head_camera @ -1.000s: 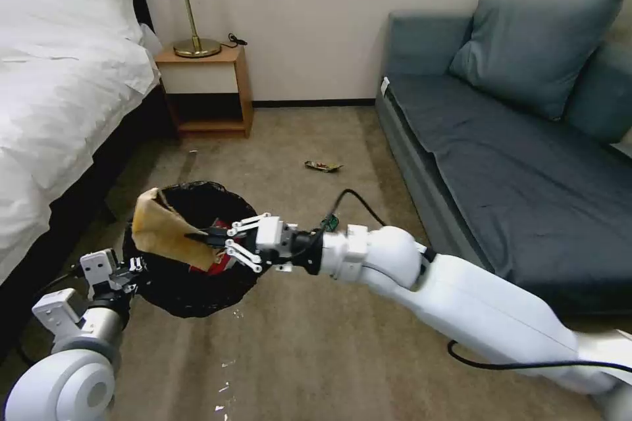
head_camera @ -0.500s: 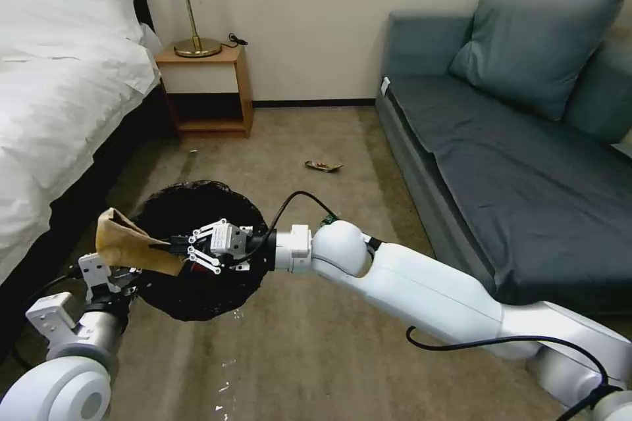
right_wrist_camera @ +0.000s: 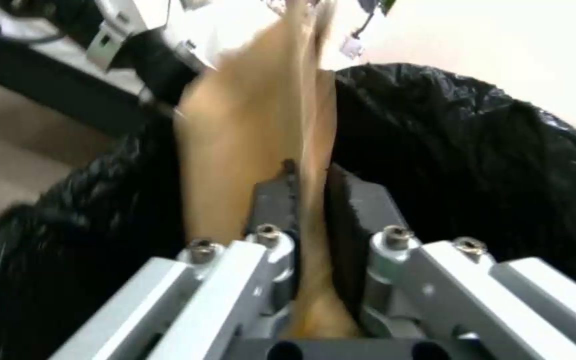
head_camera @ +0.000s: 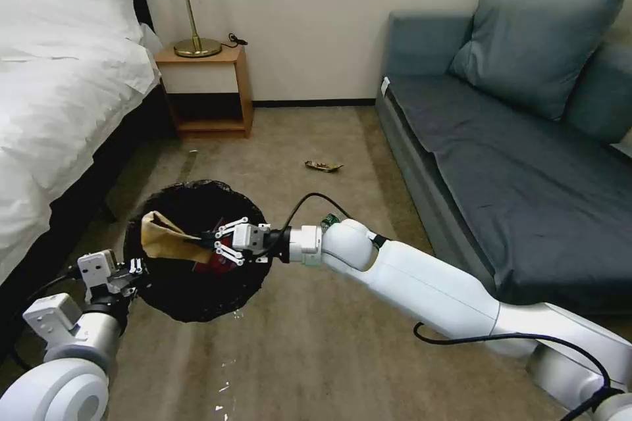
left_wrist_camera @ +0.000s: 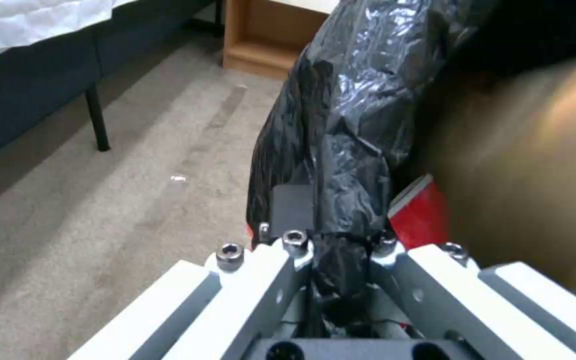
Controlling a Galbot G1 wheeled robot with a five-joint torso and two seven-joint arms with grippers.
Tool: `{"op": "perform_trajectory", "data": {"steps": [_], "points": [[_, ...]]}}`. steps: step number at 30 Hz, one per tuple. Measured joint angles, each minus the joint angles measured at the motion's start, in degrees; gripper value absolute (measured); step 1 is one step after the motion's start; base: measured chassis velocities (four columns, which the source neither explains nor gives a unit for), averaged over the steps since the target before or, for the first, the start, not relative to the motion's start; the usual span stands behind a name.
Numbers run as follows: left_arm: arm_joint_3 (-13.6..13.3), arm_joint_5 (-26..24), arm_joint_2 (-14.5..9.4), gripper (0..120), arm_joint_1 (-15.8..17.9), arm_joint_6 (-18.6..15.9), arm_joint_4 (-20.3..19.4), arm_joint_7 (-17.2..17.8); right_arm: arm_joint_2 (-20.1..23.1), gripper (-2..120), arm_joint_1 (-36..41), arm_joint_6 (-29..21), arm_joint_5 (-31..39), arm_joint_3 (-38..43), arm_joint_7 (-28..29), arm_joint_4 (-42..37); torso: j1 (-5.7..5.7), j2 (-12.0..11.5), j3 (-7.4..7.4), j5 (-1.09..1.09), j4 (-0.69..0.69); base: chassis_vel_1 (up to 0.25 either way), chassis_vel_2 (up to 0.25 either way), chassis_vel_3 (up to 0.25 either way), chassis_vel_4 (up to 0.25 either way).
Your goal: Pick up the trash bin, then pick up the garbage on the floor and place it into the trash bin.
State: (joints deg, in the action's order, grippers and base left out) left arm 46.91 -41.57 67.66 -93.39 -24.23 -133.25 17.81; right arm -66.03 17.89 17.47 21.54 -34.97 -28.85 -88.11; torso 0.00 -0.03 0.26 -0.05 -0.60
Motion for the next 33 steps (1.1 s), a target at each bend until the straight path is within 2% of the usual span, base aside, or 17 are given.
{"op": "perform_trajectory", "data": {"steps": [2,10,12,14,16,17,18,19,20,21,22,23,25,26,27,29,33], "points": [[-0.1,-0.2,-0.1,1,0.3,0.0,0.3,0.1,0.9,31,0.0,-0.1,0.4,0.1,0.9,-0.5,0.00,0.0,0.00,0.00,0.00,0.000,0.000,0.000,0.000],[-0.2,-1.0,-0.3,1,0.9,-0.6,1.2,1.0,2.5,57,-0.1,1.4,4.6,1.2,1.8,-2.6,0.00,0.0,0.00,0.00,0.04,0.000,0.000,0.000,0.000],[0.0,-1.3,-0.6,1,1.1,-0.8,1.7,1.2,3.9,62,0.3,1.7,5.7,2.4,1.1,-4.5,0.00,0.0,0.00,0.00,0.03,0.000,0.000,0.000,0.000],[0.6,-1.9,-1.1,1,1.6,-0.8,2.8,1.5,7.4,75,2.4,2.7,7.7,6.1,0.3,-10.7,0.00,0.0,0.00,0.01,-0.02,0.000,0.000,0.000,0.000],[0.9,-2.1,-1.2,1,1.6,-0.8,3.2,1.4,8.6,79,3.4,2.9,8.2,7.7,1.3,-12.8,0.00,0.0,0.00,0.00,-0.01,0.000,0.000,0.000,0.000],[1.5,-2.3,-1.4,1,1.7,-0.8,3.7,1.4,9.9,85,5.6,2.9,8.8,10.9,4.6,-15.6,0.00,0.0,-0.01,-0.02,0.01,0.000,0.000,0.000,0.000],[1.5,-2.3,-1.4,1,1.7,-0.8,3.7,1.4,9.9,85,5.6,2.9,8.8,10.9,4.6,-15.6,0.00,0.0,-0.01,-0.02,0.01,0.000,0.000,0.000,0.000],[1.9,-2.5,-1.6,1,1.7,-0.7,4.0,1.3,10.6,90,8.0,1.5,9.4,13.7,9.4,-17.5,0.00,0.0,-0.01,0.00,0.01,0.000,0.000,0.000,0.000],[1.9,-2.5,-1.6,1,1.7,-0.7,4.0,1.3,10.6,90,8.0,1.5,9.4,13.7,9.4,-17.5,0.00,0.0,-0.01,0.00,0.01,0.000,0.000,0.000,0.000],[2.5,-2.9,-1.6,1,1.7,-0.7,4.2,1.0,10.7,98,12.2,-2.5,10.5,18.9,20.4,-20.0,0.00,0.0,-0.01,0.00,0.01,0.000,0.000,0.000,0.000],[2.9,-3.0,-1.6,1,1.6,-0.7,4.2,0.8,10.2,99,15.5,-5.6,10.9,22.5,28.6,-20.8,0.00,0.0,-0.01,-0.01,-0.01,0.000,0.000,0.000,0.000],[2.9,-3.0,-1.6,1,1.6,-0.7,4.2,0.8,10.2,99,15.5,-5.6,10.9,22.5,28.6,-20.8,0.00,0.0,-0.01,-0.01,-0.01,0.000,0.000,0.000,0.000],[3.4,-2.9,-1.6,1,1.3,-0.9,4.2,0.3,8.3,100,20.8,-9.0,10.9,27.9,38.3,-20.8,0.00,0.0,0.00,0.03,0.02,0.000,0.000,0.000,0.000],[3.4,-2.9,-1.6,1,1.3,-0.9,4.2,0.3,8.3,100,20.8,-9.0,10.9,27.9,38.3,-20.8,0.00,0.0,0.00,0.03,0.02,0.000,0.000,0.000,0.000],[3.7,-2.9,-1.6,1,1.1,-1.2,4.2,0.3,7.4,100,24.9,-11.0,10.5,31.5,42.4,-20.8,0.00,0.0,-0.01,-0.02,0.03,0.000,0.000,0.000,0.000],[3.8,-3.7,-1.5,1,0.8,-2.3,3.7,0.7,6.9,100,31.1,-12.9,7.8,35.7,45.5,-20.8,0.00,0.0,0.00,0.05,0.01,0.000,0.000,0.000,0.000],[3.7,-6.4,-1.1,1,0.5,-4.2,2.5,1.9,6.7,100,37.5,-13.7,2.9,40.8,47.9,-21.8,0.00,0.0,-0.01,-0.01,0.00,0.000,0.000,0.000,0.000]]}}
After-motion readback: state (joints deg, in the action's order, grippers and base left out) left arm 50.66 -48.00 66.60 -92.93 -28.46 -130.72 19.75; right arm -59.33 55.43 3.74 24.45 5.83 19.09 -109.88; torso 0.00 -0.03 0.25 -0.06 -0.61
